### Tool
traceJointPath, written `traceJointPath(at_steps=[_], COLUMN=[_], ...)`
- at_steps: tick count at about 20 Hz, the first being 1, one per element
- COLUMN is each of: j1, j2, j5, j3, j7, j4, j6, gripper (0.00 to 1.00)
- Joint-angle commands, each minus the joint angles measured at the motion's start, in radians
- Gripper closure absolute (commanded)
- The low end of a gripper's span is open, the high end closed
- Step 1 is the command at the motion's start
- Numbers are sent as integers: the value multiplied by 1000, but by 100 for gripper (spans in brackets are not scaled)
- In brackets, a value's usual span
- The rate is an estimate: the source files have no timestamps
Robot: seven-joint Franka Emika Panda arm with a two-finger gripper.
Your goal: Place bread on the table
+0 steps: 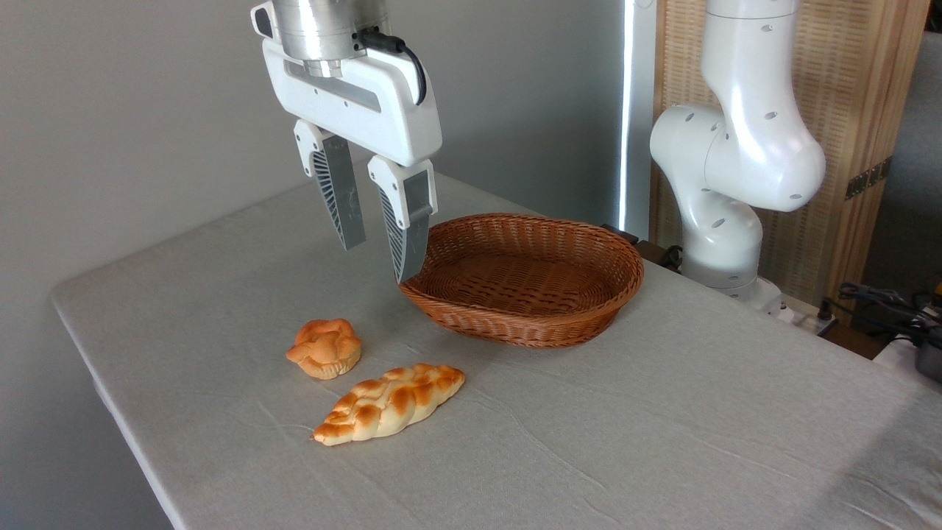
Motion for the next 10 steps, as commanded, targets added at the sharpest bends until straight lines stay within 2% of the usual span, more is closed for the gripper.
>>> traceJointPath(at_steps=[1,4,10], j1=[52,52,50], j2=[19,18,18], j5=[17,49,53], j3=[-53,-52,-42], j7=[2,7,11], j4=[36,36,36], j6=[-37,-37,-37], gripper=[0,0,0])
